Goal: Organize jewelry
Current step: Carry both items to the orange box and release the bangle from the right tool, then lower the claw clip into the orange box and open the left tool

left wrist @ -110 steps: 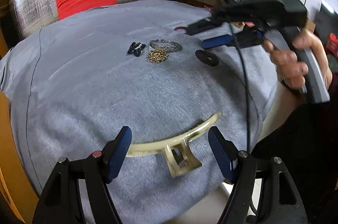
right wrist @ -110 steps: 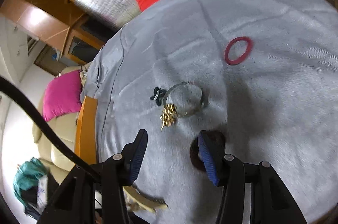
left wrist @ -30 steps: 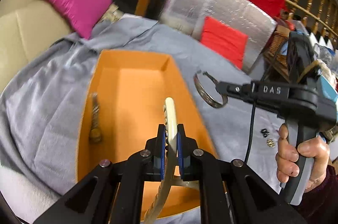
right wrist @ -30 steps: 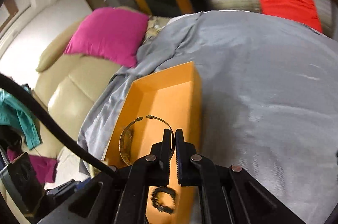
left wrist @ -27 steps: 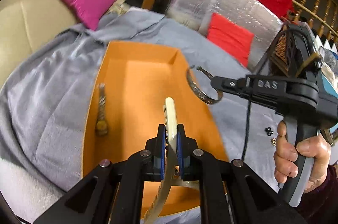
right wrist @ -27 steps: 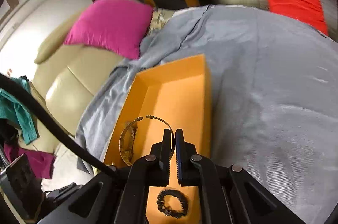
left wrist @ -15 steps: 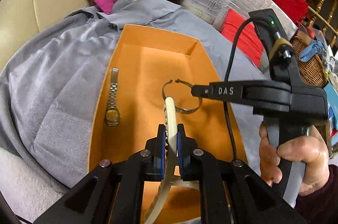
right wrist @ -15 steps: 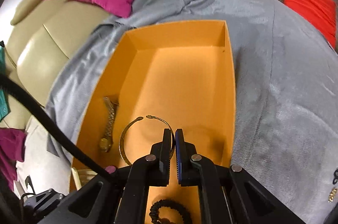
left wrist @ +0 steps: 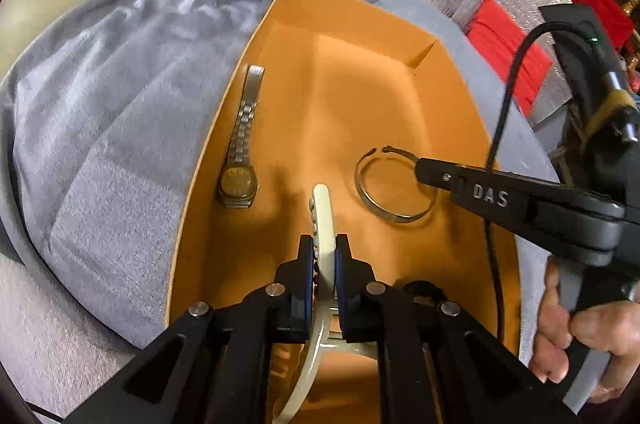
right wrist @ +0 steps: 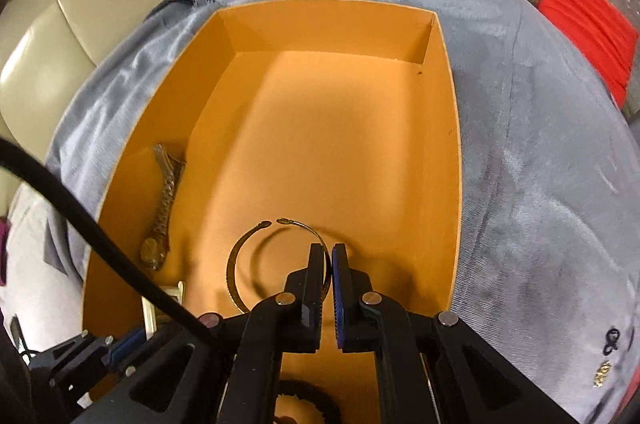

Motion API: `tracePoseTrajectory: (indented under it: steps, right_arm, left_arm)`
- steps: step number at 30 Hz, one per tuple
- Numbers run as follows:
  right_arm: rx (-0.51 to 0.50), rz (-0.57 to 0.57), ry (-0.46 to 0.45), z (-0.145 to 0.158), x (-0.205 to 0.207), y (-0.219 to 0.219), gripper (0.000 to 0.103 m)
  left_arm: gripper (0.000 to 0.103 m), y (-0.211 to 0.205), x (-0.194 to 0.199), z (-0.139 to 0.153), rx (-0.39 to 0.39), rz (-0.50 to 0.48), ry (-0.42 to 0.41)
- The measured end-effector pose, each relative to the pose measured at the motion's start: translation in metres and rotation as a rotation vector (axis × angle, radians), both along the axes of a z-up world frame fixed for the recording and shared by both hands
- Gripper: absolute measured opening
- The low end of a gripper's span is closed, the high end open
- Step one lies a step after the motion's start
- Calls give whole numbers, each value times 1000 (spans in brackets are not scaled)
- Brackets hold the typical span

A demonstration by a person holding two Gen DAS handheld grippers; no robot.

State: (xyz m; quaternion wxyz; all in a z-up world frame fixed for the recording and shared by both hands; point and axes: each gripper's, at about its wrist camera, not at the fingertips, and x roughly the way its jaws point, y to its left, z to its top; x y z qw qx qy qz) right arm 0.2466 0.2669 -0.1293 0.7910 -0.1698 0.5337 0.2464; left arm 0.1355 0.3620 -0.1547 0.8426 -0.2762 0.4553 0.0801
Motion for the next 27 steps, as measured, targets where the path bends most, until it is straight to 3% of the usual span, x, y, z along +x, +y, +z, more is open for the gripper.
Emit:
tracePoseTrajectory:
  steps: [8, 11, 15, 20, 27]
  right_arm:
    - [-76, 27, -3, -1, -4, 1, 11]
    - [-22, 9, 31, 3, 1, -8, 12]
    - [127, -44, 39, 25, 4, -38, 13]
    - [285, -105, 14, 48, 0, -86, 16]
    - [428, -215, -4, 68, -15, -174, 16]
  left_arm:
    - [12, -9, 7, -9, 38, -20, 79]
    - [15, -7, 7, -11, 34, -17, 82]
    - [27, -16, 5, -4, 120, -27, 78]
    - [59, -29, -3, 19, 249, -11, -12]
    - [62, -68, -8, 55, 438, -3, -168]
